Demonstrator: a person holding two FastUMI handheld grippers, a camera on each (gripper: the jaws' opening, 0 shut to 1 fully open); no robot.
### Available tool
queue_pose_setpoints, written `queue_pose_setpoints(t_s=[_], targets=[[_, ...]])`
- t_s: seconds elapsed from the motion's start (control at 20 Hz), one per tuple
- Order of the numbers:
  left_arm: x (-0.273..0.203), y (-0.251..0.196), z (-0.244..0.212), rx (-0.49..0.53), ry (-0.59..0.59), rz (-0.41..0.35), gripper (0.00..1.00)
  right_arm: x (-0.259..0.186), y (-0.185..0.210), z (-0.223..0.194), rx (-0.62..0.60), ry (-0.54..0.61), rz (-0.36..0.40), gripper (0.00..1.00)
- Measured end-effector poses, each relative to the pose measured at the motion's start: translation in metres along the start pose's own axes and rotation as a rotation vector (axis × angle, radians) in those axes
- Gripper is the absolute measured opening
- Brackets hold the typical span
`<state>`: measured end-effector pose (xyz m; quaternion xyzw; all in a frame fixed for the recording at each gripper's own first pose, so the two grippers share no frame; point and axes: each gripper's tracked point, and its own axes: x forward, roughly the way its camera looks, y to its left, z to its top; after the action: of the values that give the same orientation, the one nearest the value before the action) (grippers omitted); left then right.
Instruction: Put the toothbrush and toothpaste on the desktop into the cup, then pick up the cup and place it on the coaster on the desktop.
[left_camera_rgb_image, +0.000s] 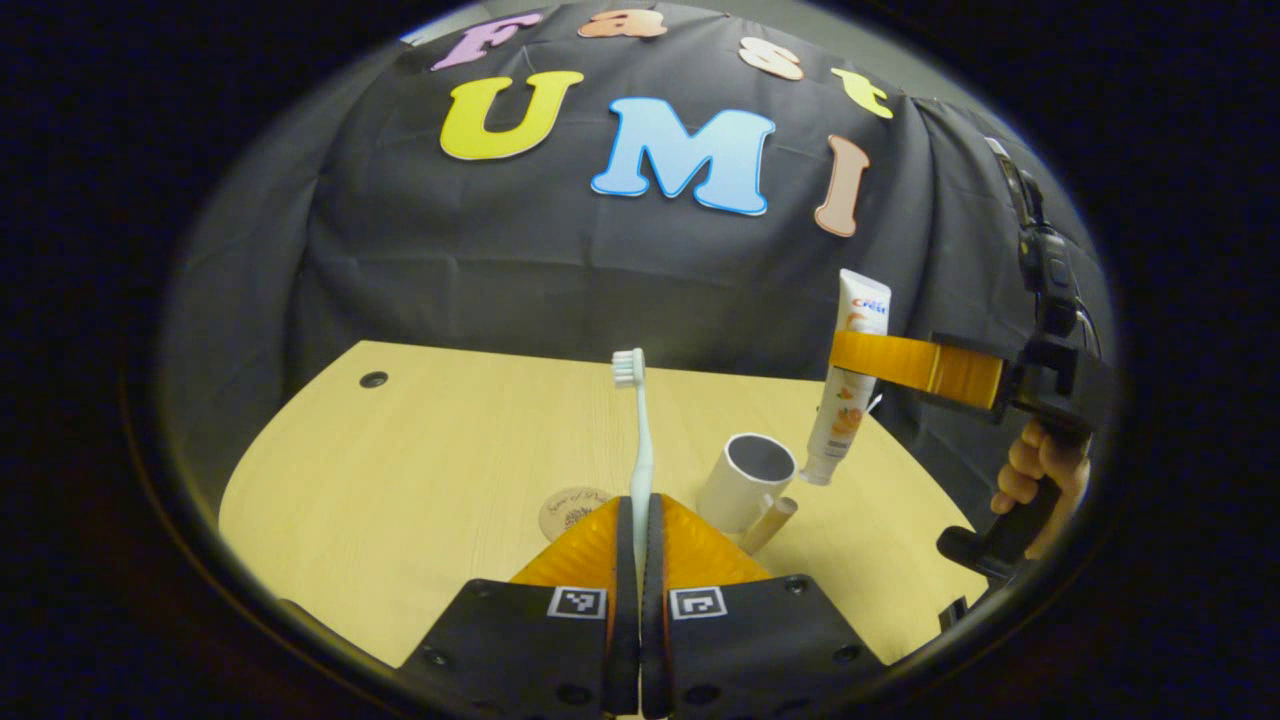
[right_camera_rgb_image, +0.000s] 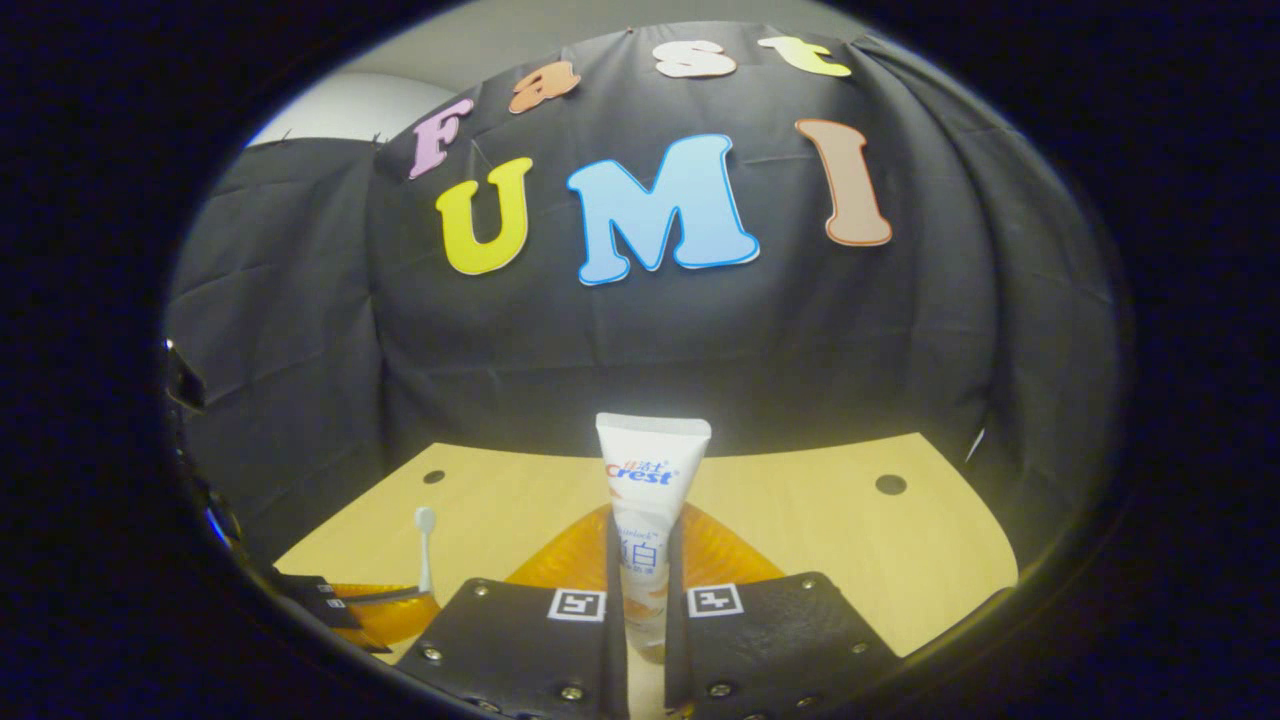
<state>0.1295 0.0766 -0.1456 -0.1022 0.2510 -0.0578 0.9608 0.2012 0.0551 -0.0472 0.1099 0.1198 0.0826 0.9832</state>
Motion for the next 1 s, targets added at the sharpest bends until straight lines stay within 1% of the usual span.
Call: queue_pose_setpoints(t_s=[0.15, 0.3, 0.45, 0.6, 0.65, 0.7, 0.85, 1.0], targets=[[0.004, -0.006, 0.011, 0.000, -0.043, -0.011, 0.09, 0.022, -0.005, 0.002, 0.010, -0.022, -0.006, 0.15], [0.004, -0.009, 0.023, 0.012, -0.087, -0.021, 0.09, 0.041, -0.010, -0.006, 0.006, -0.016, -0.015, 0.15], [0.007, -0.007, 0.032, 0.015, -0.112, -0.022, 0.09, 0.058, -0.012, -0.025, 0.009, 0.034, -0.012, 0.15], [0.007, -0.004, 0.026, 0.003, -0.102, -0.020, 0.09, 0.072, -0.013, -0.047, 0.005, 0.094, -0.013, 0.15], [0.008, -0.003, 0.025, -0.002, -0.096, -0.017, 0.09, 0.075, -0.011, -0.054, 0.005, 0.118, -0.010, 0.17], [0.008, -0.002, 0.024, -0.007, -0.092, -0.016, 0.09, 0.077, -0.011, -0.063, 0.000, 0.145, -0.011, 0.17], [0.009, -0.002, 0.025, -0.007, -0.092, -0.012, 0.09, 0.077, -0.011, -0.088, -0.037, 0.233, -0.012, 0.19], [0.011, -0.004, 0.026, -0.014, -0.093, -0.016, 0.09, 0.076, -0.011, -0.100, -0.085, 0.270, -0.002, 0.24]])
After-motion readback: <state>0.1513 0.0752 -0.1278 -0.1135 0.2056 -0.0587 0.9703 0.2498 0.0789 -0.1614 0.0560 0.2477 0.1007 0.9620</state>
